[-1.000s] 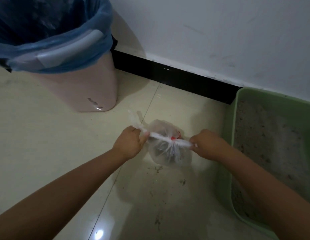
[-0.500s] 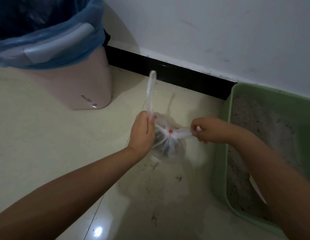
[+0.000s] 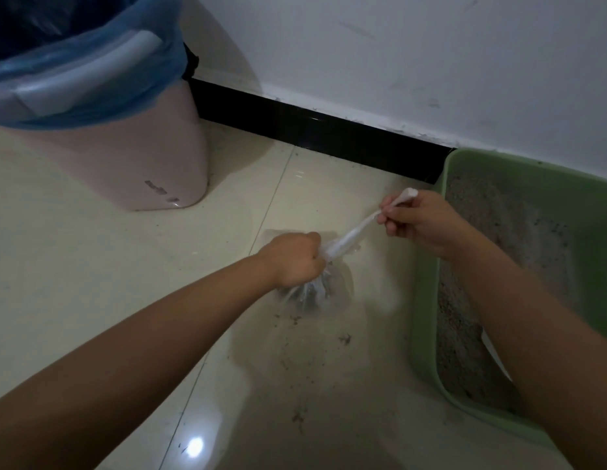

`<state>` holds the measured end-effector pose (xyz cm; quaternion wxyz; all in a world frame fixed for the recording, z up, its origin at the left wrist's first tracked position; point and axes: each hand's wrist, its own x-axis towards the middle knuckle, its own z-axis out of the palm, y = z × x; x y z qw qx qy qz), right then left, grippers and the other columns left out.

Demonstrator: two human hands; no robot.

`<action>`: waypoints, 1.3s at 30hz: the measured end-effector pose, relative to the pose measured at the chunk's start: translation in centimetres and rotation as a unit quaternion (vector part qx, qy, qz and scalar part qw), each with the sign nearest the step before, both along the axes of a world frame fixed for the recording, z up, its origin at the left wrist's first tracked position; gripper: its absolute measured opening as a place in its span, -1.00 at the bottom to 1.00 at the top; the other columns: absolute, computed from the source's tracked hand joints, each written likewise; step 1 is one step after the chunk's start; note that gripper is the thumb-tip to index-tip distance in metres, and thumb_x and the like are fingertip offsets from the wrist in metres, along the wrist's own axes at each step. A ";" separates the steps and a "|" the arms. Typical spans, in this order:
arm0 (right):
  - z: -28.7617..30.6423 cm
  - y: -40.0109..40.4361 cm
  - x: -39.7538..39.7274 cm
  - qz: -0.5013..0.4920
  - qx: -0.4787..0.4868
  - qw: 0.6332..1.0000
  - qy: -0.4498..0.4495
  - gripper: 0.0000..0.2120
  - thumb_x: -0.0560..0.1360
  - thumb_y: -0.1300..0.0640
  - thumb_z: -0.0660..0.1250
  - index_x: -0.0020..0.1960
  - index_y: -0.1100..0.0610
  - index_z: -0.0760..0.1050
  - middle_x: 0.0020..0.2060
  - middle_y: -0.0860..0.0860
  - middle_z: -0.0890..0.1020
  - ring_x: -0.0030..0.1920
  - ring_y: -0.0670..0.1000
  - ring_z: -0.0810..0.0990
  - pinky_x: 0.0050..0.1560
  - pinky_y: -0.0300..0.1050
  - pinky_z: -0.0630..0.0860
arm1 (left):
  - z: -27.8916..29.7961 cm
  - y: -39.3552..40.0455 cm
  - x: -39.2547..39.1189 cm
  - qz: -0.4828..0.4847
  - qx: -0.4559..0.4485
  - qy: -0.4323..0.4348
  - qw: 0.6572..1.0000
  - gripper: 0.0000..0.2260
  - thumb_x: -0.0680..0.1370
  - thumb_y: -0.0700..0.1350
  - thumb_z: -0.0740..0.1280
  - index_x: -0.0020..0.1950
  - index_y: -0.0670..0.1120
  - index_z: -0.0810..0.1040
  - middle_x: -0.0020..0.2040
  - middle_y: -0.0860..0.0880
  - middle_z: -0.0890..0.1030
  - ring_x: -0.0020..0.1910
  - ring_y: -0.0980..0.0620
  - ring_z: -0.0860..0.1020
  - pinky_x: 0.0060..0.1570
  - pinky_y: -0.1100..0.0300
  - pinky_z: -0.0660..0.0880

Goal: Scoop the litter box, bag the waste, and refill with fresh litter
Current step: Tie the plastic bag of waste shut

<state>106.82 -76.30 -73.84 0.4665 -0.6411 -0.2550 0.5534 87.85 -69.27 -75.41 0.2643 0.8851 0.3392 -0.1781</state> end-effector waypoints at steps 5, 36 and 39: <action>0.2 0.8 -1.1 -0.031 0.039 0.998 0.041 -0.72 0.54 0.46 0.09 -0.25 0.20 0.42 -0.60 -0.01 0.58 -0.61 -0.18 0.47 -0.51 -0.37 0.46 | -1.0 -0.3 0.9 0.032 0.049 0.024 0.998 -0.60 0.55 0.17 0.18 0.06 -0.15 0.50 -0.10 -0.10 0.54 -0.09 -0.07 0.52 -0.13 0.15 0.40; 0.6 -1.4 -6.4 0.348 -0.088 0.901 -0.244 -0.63 0.59 0.15 0.15 -0.38 -0.01 0.41 -0.69 -0.19 0.46 -0.66 -0.23 0.36 -0.43 -0.33 0.35 | -0.6 3.8 -1.8 0.339 -0.524 -0.256 0.738 -0.67 0.64 -0.14 0.06 -0.17 -0.16 0.56 -0.33 -0.05 0.65 -0.32 0.09 0.57 -0.33 0.32 0.49; -1.7 -2.2 -7.4 0.352 -0.103 0.907 -0.207 -0.62 0.60 0.13 0.12 -0.38 0.00 0.40 -0.61 -0.07 0.39 -0.64 -0.22 0.35 -0.35 -0.26 0.36 | -1.0 3.2 -1.9 0.370 -0.493 -0.254 0.745 -0.59 0.64 -0.10 0.06 -0.39 -0.10 0.39 -0.51 0.04 0.57 -0.48 0.16 0.45 -0.37 0.25 0.24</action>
